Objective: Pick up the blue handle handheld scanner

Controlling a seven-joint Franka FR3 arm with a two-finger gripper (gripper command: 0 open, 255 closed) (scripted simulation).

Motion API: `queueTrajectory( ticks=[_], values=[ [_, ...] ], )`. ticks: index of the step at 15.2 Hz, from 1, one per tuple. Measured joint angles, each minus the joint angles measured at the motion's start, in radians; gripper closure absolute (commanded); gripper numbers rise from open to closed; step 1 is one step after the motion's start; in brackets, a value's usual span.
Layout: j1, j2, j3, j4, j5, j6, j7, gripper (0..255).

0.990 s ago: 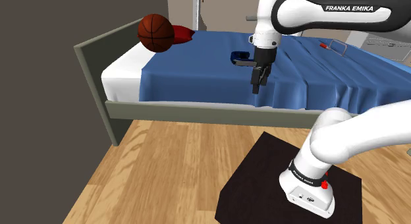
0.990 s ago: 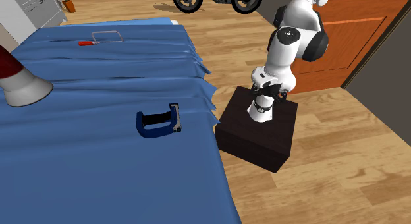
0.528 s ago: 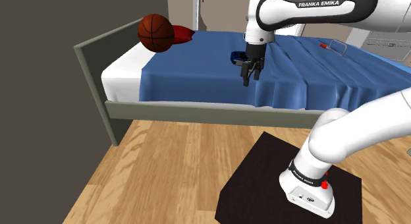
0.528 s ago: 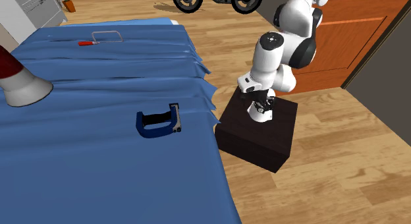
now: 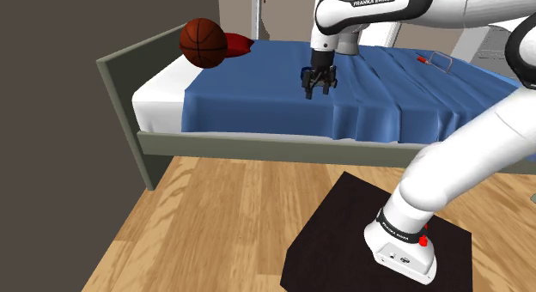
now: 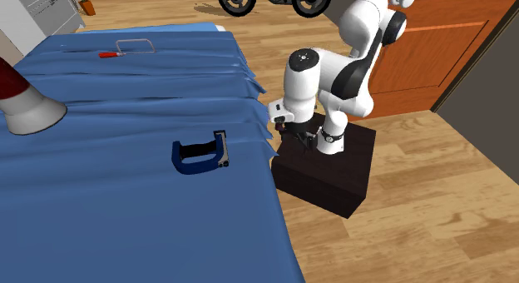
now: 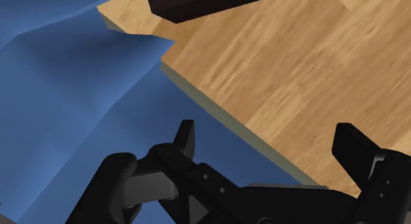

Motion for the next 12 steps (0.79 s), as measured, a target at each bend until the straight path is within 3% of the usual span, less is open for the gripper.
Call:
queueTrajectory(
  ticks=[12],
  values=[
    [-0.097, 0.386, -0.108, 0.408, 0.035, 0.000, 0.059, 0]
  ],
)
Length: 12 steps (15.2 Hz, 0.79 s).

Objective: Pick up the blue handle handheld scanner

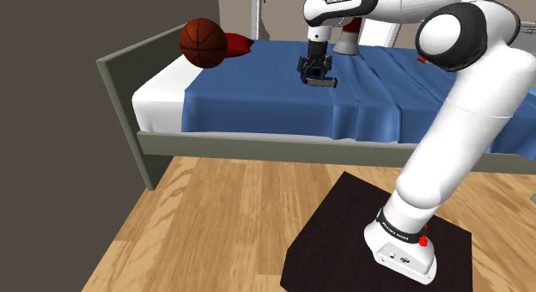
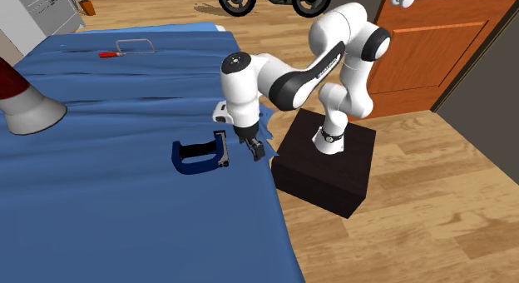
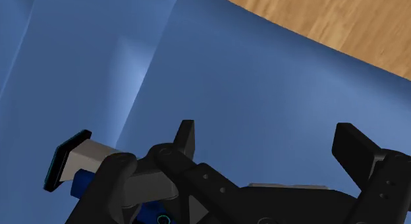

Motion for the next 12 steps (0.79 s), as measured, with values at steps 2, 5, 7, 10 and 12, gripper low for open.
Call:
queueTrajectory(
  ticks=[2, 5, 7, 10, 12],
  values=[
    [-0.022, 0.067, -0.020, 0.087, 0.015, -0.017, 0.003, 0],
    [-0.055, 0.159, -0.045, 0.193, 0.040, -0.028, 0.015, 0],
    [-0.082, 0.235, -0.061, 0.294, 0.061, -0.053, 0.022, 0],
    [-0.129, 0.338, -0.082, 0.440, 0.094, -0.094, 0.032, 0],
    [-0.168, 0.422, -0.093, 0.567, 0.121, -0.134, 0.044, 0]
  ],
)
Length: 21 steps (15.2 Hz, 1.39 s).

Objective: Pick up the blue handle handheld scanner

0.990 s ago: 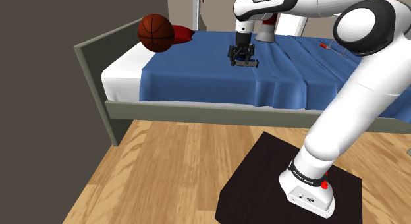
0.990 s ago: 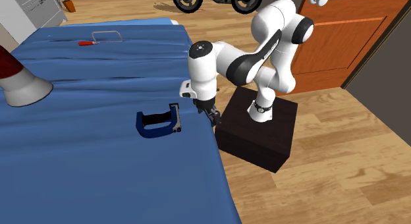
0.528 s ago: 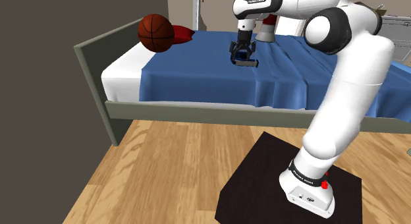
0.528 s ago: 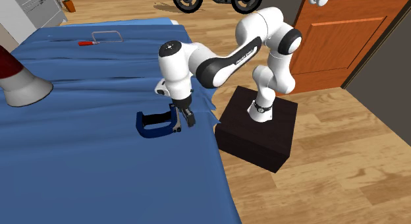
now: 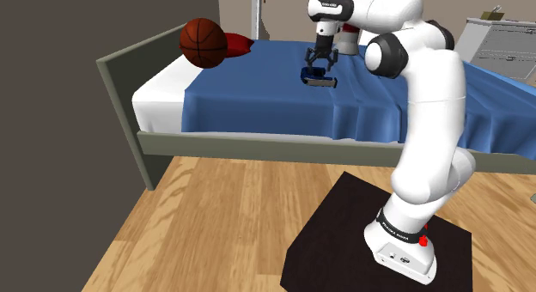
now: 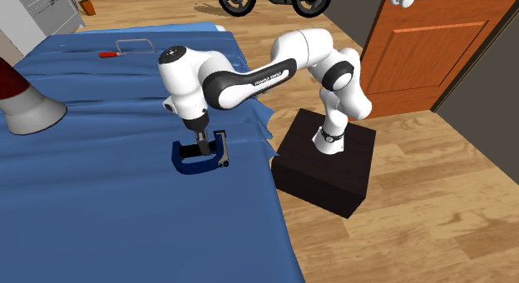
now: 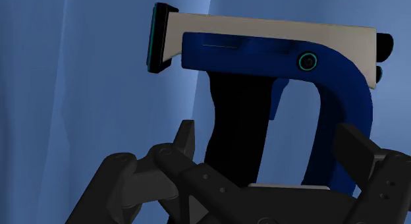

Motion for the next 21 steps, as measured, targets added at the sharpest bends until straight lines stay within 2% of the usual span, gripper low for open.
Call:
queueTrajectory(
  ticks=[2, 3, 10, 11, 21],
  values=[
    [-0.037, 0.075, -0.006, 0.116, 0.023, -0.041, 0.009, 0],
    [-0.040, 0.080, -0.007, 0.118, 0.024, -0.037, 0.012, 0],
    [-0.025, 0.059, -0.009, -0.007, 0.020, 0.066, 0.012, 0],
    [-0.025, 0.058, -0.009, -0.013, 0.020, 0.070, 0.011, 255],
    [-0.025, 0.057, -0.009, -0.015, 0.020, 0.075, 0.011, 255]
  ],
)
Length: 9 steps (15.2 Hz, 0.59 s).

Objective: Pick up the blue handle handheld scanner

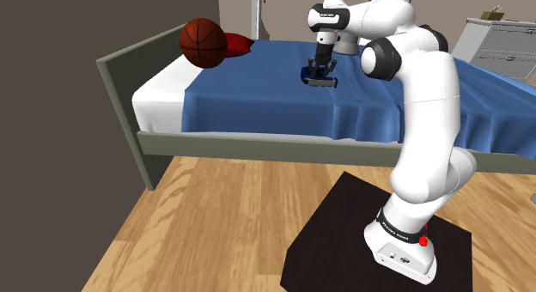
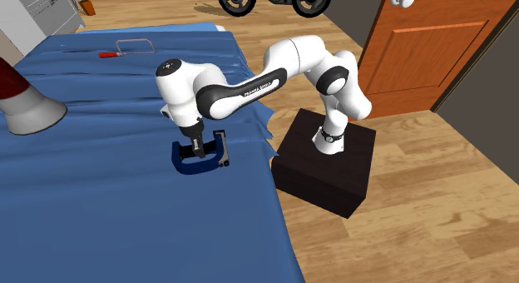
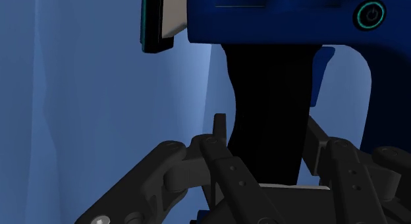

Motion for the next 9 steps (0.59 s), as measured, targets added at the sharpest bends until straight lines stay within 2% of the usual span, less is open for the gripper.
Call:
queueTrajectory(
  ticks=[9],
  values=[
    [-0.023, 0.036, 0.001, 0.164, 0.008, -0.129, 0.003, 255]
  ],
)
